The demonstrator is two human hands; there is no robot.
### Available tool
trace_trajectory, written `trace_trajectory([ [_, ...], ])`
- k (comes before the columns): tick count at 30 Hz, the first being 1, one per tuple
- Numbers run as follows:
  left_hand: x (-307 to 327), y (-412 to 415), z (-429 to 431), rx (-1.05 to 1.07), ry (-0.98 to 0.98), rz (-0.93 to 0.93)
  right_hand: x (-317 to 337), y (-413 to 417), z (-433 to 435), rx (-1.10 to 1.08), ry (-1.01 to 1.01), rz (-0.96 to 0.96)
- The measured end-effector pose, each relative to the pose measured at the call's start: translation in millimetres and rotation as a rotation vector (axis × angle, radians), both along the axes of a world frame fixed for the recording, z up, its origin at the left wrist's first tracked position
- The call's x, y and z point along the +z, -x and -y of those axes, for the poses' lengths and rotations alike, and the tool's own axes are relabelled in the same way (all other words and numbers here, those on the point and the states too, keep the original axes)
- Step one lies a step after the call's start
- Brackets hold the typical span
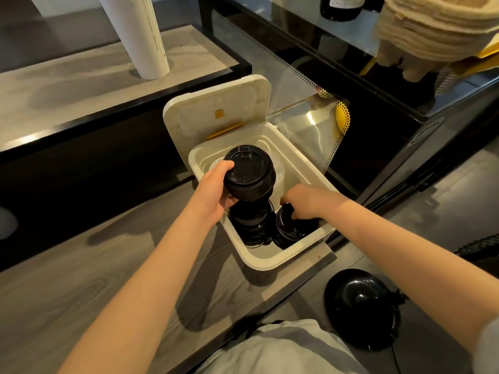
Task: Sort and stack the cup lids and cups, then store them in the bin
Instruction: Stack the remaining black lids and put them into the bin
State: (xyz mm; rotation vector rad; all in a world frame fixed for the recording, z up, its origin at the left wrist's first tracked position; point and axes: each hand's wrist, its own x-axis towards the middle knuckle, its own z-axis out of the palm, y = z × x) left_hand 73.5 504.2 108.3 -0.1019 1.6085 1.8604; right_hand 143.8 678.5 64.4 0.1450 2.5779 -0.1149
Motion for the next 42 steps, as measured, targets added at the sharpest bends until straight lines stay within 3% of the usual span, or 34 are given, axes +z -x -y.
trace_trajectory([
  [11,-1.1,-2.0,-0.9,0.036,-0.026,0.071,-5.9,-4.8,-4.9,-0.054,0.063,-0.137],
  [13,-0.6,-1.4,0.4,0.036,-0.046,0.094,5.2,-7.3,-10.1,-0.160,0.243,-0.307],
  [16,1.6,-3.7,2.3,0.011,-0.106,0.135,29.8,-11.0,-7.9,-0.478,0.688,-0.549],
  [19,3.4,-7.5,2.3,-0.016,-0.150,0.150,42.0,-12.9,-1.1,-0.695,1.117,-0.396],
  [25,5.6,-13.5,3.0,-0.079,-0.178,0.142,36.1,-11.9,1.8,-0.779,1.303,-0.305],
  [28,3.9,-14.4,5.1,-0.050,-0.121,0.088,42.5,-13.8,-1.3,-0.793,1.162,-0.406],
  [32,2.4,-11.0,9.8,0.063,-0.058,0.023,46.8,-16.9,-14.6,-0.567,0.632,-0.539],
  [37,-2.0,-9.7,9.1,0.097,-0.085,0.026,35.5,-16.9,-20.0,-0.360,0.404,-0.319],
  [42,-4.3,-9.5,7.2,0.126,-0.082,0.025,9.7,-12.1,-10.2,-0.242,0.216,-0.218],
])
